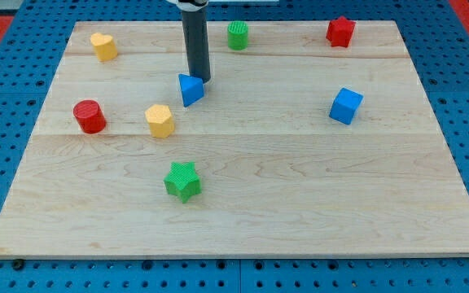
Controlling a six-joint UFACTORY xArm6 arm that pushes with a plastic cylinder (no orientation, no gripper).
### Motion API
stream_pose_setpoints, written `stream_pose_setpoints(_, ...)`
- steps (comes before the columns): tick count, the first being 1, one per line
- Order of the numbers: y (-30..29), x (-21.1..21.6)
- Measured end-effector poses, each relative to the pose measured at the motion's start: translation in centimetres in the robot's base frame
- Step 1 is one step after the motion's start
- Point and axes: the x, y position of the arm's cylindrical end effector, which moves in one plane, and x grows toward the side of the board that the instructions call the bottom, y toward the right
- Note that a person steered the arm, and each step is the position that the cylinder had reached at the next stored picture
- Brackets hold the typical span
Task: Move blue triangle to the bottom left
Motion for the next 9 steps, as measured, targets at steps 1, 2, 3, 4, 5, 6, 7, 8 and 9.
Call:
stream_pose_setpoints(1,0.0,1.8)
stream_pose_setpoints(2,0.0,3.1)
stream_pose_setpoints(3,-1.5,3.5)
stream_pose_setpoints(4,-4.3,3.5)
stream_pose_setpoints(5,-6.4,3.5)
stream_pose_setpoints(6,-7.9,3.6)
stream_pose_setpoints(7,-8.9,5.3)
stream_pose_setpoints(8,-8.9,6.9)
stream_pose_setpoints(9,-9.3,9.0)
